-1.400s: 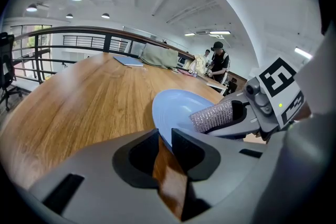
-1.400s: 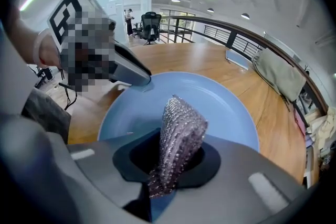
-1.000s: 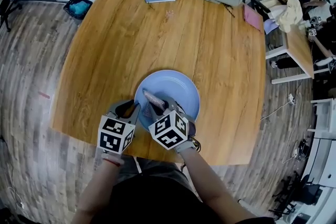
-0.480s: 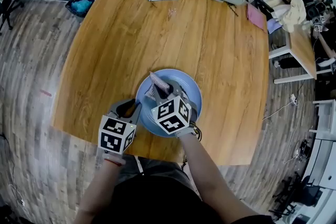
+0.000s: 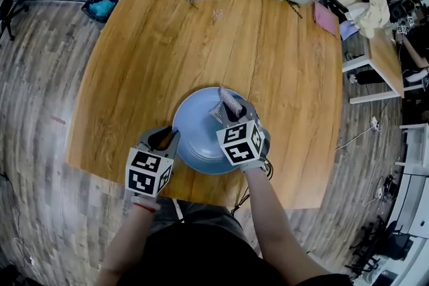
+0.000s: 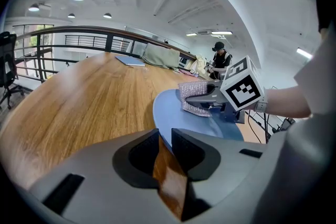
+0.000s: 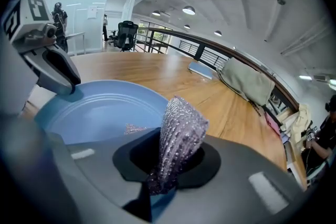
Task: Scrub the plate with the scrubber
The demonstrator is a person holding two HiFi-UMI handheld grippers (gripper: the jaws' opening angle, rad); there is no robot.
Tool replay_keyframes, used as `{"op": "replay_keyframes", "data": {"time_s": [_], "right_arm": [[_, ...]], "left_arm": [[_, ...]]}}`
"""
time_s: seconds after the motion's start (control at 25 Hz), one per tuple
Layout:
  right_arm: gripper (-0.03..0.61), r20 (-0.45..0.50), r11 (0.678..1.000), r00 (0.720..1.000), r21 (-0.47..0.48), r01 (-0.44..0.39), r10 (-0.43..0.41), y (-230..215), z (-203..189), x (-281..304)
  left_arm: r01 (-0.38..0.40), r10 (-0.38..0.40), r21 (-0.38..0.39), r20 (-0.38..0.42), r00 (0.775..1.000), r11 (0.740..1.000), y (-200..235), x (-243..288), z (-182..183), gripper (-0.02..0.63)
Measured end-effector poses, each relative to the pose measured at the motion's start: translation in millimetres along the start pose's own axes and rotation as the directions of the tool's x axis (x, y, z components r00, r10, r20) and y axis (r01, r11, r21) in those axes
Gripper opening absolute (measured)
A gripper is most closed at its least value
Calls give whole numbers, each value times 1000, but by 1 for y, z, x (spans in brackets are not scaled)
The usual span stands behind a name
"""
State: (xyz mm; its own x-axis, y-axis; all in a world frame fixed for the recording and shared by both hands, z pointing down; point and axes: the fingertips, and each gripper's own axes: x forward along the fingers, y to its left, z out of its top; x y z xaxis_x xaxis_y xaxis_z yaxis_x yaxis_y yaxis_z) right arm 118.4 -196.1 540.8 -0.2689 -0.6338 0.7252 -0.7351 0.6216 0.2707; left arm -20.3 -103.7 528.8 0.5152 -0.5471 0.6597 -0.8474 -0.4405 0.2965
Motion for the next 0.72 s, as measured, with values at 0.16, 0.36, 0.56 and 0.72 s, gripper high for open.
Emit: {"op": "replay_keyframes", "data": {"time_s": [0.16, 0.36, 0.56, 0.72], "right_arm": [[71, -33, 1000, 999, 2, 23, -23, -6, -14, -9], [69, -88, 999, 996, 14, 30, -29, -6, -27, -20], [69, -131, 999, 991, 28, 26, -22, -5, -43, -33], [69, -159, 999, 987, 38, 25, -19, 0, -55, -45]], "left_arm": [[9, -9, 10, -5, 1000, 1000, -2, 2, 0, 72], [13, -12, 27, -15, 1000, 1000, -5, 4, 1, 71], [24, -24, 25, -14, 1000, 999, -4, 4, 2, 71], [28, -28, 26, -14, 1000, 999, -5, 4, 1, 71]]}}
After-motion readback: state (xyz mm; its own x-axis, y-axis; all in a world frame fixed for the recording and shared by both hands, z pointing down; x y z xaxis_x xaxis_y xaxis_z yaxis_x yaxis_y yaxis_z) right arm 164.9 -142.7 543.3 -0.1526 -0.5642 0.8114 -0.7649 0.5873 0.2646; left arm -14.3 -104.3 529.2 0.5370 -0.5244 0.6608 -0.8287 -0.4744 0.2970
